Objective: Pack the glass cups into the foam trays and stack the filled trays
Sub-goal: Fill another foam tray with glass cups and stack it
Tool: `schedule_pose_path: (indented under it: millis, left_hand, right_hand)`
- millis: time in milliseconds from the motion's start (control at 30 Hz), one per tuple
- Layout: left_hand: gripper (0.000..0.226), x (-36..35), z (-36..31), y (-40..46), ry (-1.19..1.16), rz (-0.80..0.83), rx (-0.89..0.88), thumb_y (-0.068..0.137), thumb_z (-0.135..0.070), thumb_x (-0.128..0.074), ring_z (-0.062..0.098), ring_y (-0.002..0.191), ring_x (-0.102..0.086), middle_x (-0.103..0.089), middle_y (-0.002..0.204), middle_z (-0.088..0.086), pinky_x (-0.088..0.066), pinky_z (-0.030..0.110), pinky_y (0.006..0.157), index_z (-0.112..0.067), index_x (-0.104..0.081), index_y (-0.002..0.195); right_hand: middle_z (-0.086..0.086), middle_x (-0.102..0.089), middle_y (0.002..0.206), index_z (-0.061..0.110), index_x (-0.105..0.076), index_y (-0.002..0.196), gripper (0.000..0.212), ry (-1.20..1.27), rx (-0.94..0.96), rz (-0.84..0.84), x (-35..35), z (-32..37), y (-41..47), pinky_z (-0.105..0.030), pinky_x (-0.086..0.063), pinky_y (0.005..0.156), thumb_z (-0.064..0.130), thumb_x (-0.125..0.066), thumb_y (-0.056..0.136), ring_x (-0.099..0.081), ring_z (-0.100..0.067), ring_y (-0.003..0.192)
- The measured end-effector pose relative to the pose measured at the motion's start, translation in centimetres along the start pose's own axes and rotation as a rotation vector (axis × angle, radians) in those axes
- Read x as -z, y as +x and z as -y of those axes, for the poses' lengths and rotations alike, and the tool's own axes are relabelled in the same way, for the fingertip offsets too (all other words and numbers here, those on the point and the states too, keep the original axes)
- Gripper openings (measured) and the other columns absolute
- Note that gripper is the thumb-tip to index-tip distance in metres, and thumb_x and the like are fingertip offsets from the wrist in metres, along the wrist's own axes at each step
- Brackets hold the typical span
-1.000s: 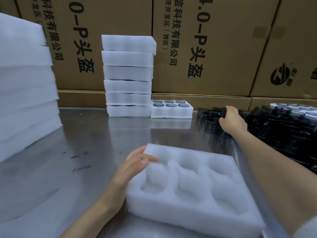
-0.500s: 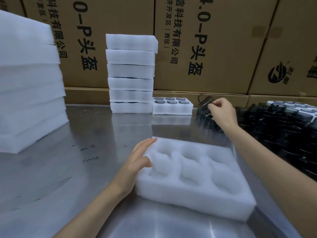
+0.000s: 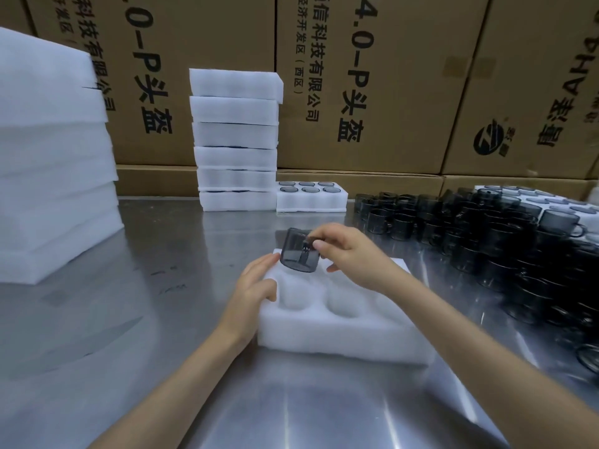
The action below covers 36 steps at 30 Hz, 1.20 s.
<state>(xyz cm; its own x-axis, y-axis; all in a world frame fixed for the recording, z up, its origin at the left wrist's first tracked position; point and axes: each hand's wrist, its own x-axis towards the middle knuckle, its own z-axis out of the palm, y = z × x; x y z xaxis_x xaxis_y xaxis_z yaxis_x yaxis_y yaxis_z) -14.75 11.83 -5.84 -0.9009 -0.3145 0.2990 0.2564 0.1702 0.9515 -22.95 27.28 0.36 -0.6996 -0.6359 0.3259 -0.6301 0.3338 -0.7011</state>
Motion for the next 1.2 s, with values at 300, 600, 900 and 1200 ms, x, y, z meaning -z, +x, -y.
schedule_pose_path:
  millis: [300,600,900,1200]
  left_hand:
    - [0.080,0.1,0.2,0.0,0.051,0.024,-0.042,0.054,-0.015,-0.037,0.001,0.127,-0.036,-0.042,0.141,-0.004,-0.028,-0.007,0.083,-0.011,-0.049,0.133]
    - [0.083,-0.1,0.4,-0.5,-0.017,0.007,-0.005,0.054,-0.016,-0.037,-0.012,0.114,-0.039,-0.039,0.139,-0.011,-0.031,-0.004,0.080,-0.023,-0.042,0.137]
    - [0.069,0.4,0.4,-0.7,0.049,0.035,-0.087,0.062,-0.018,-0.037,-0.014,0.124,-0.033,-0.039,0.137,-0.020,-0.026,-0.001,0.092,-0.035,-0.042,0.128]
    - [0.062,1.7,0.1,-1.0,0.239,0.152,-0.285,0.079,-0.039,-0.041,-0.003,0.141,-0.017,-0.026,0.152,-0.015,-0.013,0.030,0.118,-0.032,-0.030,0.139]
  right_hand:
    - [0.008,-0.053,0.085,0.018,-0.053,0.083,0.027,-0.361,0.175,-0.117,-1.8,0.3,-0.7,-0.038,-0.048,0.075,0.045,-0.055,0.087,-0.051,-0.014,0.082]
    - [0.009,-0.047,0.089,0.023,-0.049,0.087,0.016,-0.497,0.198,-0.077,-2.1,-0.3,-0.8,-0.034,-0.042,0.073,0.036,-0.049,0.095,-0.045,-0.014,0.090]
    - [0.013,-0.047,0.092,0.027,-0.053,0.091,0.025,-0.492,0.159,-0.036,-2.1,-0.6,-0.6,-0.031,-0.038,0.076,0.040,-0.033,0.100,-0.039,-0.009,0.095]
    - [0.023,-0.028,0.151,0.031,-0.034,0.145,0.043,-0.292,0.076,-0.035,-1.2,-1.1,-1.0,-0.020,-0.013,0.113,0.030,-0.028,0.103,-0.014,0.004,0.140]
